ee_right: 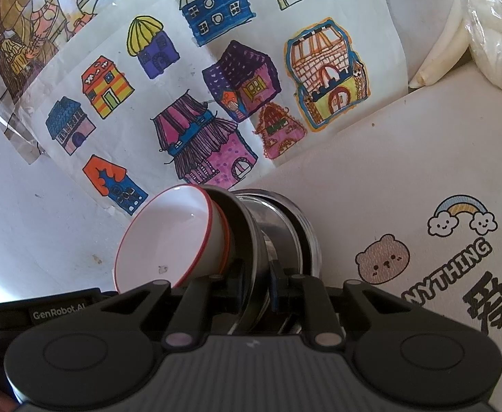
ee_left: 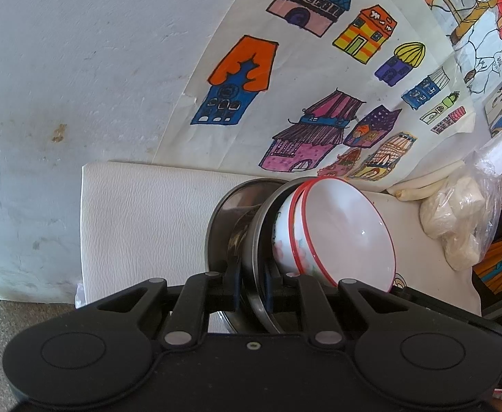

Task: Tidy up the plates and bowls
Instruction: 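Hold the bowl stack above the steel plates with both tools, then lower the bowl stack onto the steel plates with both tools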

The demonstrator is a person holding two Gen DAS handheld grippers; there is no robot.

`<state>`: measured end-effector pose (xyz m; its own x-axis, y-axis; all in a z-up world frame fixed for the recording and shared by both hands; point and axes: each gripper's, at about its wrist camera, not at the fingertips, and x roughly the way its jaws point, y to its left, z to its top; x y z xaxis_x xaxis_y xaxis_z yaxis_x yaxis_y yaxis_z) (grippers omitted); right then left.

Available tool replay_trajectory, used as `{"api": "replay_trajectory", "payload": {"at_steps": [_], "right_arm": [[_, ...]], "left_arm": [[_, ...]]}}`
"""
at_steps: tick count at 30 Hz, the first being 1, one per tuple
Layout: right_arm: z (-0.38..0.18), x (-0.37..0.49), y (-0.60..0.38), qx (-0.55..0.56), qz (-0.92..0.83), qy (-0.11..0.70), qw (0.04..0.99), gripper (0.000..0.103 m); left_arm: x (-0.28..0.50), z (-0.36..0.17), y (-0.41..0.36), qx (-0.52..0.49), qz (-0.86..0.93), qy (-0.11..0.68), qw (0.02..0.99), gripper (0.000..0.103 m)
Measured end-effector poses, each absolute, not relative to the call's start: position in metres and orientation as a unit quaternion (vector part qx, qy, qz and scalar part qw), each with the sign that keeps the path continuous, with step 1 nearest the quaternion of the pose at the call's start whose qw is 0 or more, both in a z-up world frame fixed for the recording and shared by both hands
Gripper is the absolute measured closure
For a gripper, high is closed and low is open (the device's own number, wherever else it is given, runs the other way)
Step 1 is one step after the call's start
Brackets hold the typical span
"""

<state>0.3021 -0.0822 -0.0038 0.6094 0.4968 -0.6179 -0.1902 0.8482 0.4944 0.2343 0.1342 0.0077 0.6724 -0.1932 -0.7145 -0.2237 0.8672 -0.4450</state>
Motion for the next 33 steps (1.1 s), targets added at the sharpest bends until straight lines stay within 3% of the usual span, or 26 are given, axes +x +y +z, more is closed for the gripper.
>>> {"api": "replay_trajectory", "payload": {"at_steps": [27,33], "right_arm": [[-0.003,0.293,-0.088,0.189,0.176,0.384,0.887,0.084],[-0.001,0.290,-0.091,0.195,0.175,0.380,0.887,0.080]], "left_arm": [[0.230,0.014,0.129,-0.233,0.016,0.396,0.888,0.082],[0.227,0.019,0.135,-0.226,0.029,0.380,0.897,0.080]]}}
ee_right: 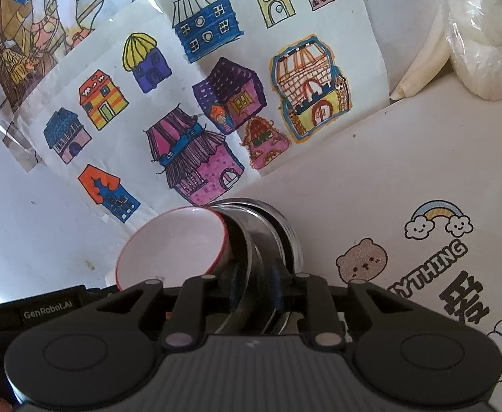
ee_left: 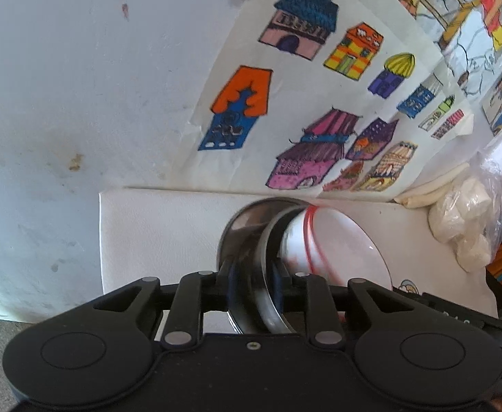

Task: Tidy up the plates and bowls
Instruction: 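Lower the bowl stack onto the steel plates with both tools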

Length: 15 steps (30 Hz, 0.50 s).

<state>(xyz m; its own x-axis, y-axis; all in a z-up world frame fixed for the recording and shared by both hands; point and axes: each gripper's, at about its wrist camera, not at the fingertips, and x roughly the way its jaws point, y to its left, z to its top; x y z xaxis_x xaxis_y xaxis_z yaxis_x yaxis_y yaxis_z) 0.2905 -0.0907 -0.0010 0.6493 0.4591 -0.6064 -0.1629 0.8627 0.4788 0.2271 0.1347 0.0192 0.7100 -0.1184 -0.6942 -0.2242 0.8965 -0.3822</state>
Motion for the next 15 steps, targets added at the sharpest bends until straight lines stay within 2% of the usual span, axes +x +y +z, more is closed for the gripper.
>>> {"api": "replay_trajectory", "payload": {"at_steps": [11,12,14,15], "right_arm": [[0.001,0.285,-0.091,0.200,0.174,0.374,0.889,0.077],[0.002,0.284,-0.092,0.201,0.172,0.372,0.890,0.075],[0.005,0.281,-0.093,0.197,0.161,0.366,0.895,0.056],[0.005,0.280,-0.094,0.195,0.150,0.365,0.898,0.050]], "left_arm": [[0.223,0.022,0.134,-0.219,0.036,0.369,0.903,0.078],[0.222,0.022,0.134,-0.218,0.036,0.368,0.903,0.078],[0.220,0.024,0.134,-0.216,0.039,0.363,0.905,0.074],[0.220,0.025,0.134,-0.212,0.046,0.362,0.906,0.058]]}}
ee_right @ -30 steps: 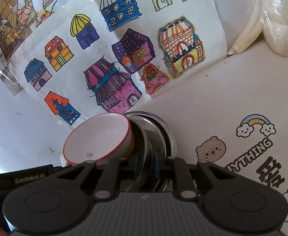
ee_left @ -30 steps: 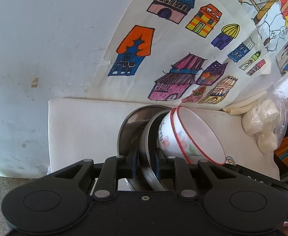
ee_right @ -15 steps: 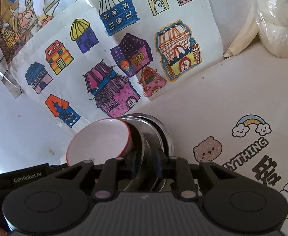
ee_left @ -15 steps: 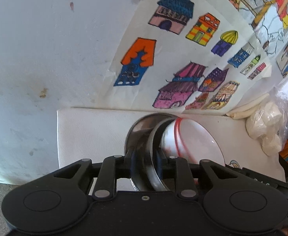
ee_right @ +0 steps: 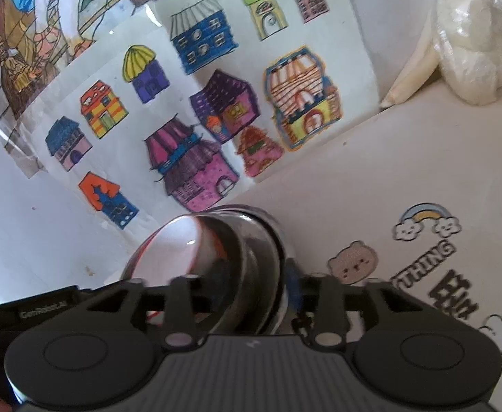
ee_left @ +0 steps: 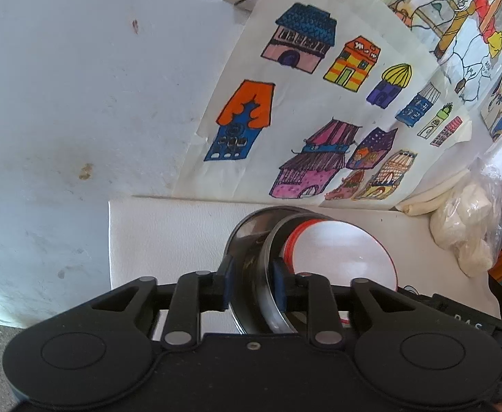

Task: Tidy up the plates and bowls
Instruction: 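Lower the bowl stack onto the steel plates with both tools, then open both tools and pull them back from the stack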

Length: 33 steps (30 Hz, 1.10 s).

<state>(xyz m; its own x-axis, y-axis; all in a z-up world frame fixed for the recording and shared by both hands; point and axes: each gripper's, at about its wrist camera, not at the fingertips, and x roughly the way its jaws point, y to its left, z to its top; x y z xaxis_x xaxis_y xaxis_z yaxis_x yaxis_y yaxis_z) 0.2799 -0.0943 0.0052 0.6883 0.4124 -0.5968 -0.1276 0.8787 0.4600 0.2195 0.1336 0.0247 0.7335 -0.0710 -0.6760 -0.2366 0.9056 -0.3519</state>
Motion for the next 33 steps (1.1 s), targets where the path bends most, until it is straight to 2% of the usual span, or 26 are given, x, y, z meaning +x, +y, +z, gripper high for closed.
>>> {"api": "replay_trajectory", "payload": {"at_steps": [2,4,12,13,15,17,21,25,33], "right_arm": [[0.004,0.278,-0.096,0.194,0.145,0.363,0.900,0.046],[0.002,0.278,-0.099,0.205,0.148,0.366,0.895,0.045],[0.008,0.271,-0.099,0.201,0.142,0.361,0.900,0.040],[0.009,0.270,-0.100,0.203,0.141,0.359,0.900,0.037],[0.011,0.266,-0.103,0.206,0.139,0.354,0.902,0.029],[0.013,0.260,-0.105,0.209,0.136,0.348,0.904,0.016],[0.016,0.242,-0.112,0.199,0.128,0.332,0.913,0.009],[0.020,0.219,-0.119,0.193,0.117,0.302,0.926,0.000],[0.033,0.168,-0.120,0.155,0.100,0.249,0.951,0.000]], "left_arm": [[0.216,0.026,0.135,-0.209,0.070,0.354,0.909,0.040],[0.214,0.027,0.138,-0.218,0.059,0.346,0.911,0.031],[0.210,0.030,0.133,-0.222,0.038,0.346,0.911,0.026],[0.209,0.030,0.133,-0.222,0.037,0.346,0.911,0.026],[0.208,0.030,0.131,-0.219,0.035,0.344,0.912,0.018],[0.204,0.031,0.129,-0.216,0.031,0.340,0.915,0.015],[0.194,0.033,0.125,-0.206,0.024,0.333,0.920,0.006],[0.178,0.037,0.121,-0.184,0.023,0.314,0.931,0.003],[0.141,0.044,0.113,-0.140,0.018,0.278,0.950,0.001]]}}
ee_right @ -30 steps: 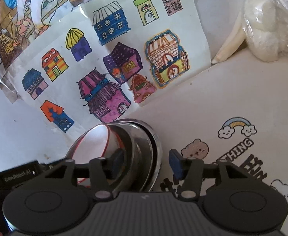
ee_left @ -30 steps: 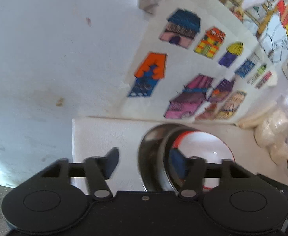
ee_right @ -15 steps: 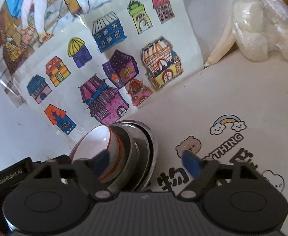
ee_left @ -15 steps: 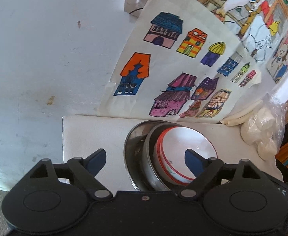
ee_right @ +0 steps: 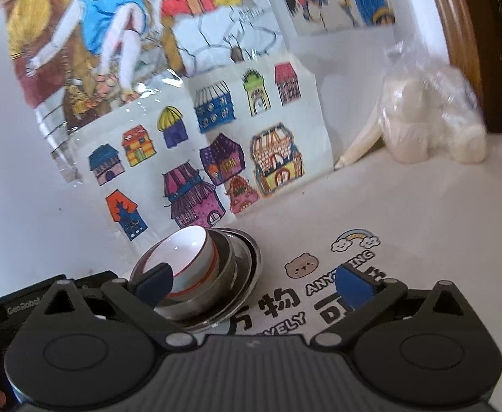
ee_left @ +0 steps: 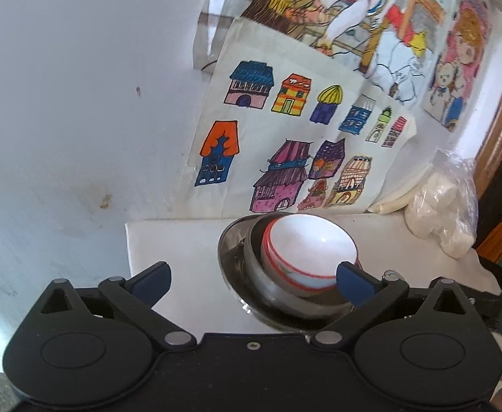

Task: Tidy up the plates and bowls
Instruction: 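Open both tools and pull them back from the stack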

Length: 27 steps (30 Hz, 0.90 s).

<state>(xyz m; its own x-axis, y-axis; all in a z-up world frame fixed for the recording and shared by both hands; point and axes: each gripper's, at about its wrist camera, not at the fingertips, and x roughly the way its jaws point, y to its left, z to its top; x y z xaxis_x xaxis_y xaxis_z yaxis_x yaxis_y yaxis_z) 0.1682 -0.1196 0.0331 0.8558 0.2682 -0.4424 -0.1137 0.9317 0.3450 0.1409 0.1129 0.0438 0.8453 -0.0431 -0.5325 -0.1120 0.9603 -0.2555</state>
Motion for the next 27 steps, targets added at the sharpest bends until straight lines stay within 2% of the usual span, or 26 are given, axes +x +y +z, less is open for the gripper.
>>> {"api": "replay_trajectory", "payload": {"at_steps": [14,27], "right_arm": [[0.045,0.095,-0.116,0.121,0.070,0.209,0.968,0.000],[0.032,0.046,-0.105,0.083,0.040,0.200,0.975,0.000]], "left_arm": [[0.089,0.044,0.111,-0.121,0.001,0.268,0.956,0.001],[0.052,0.035,0.100,-0.086,-0.025,0.258,0.962,0.001]]}}
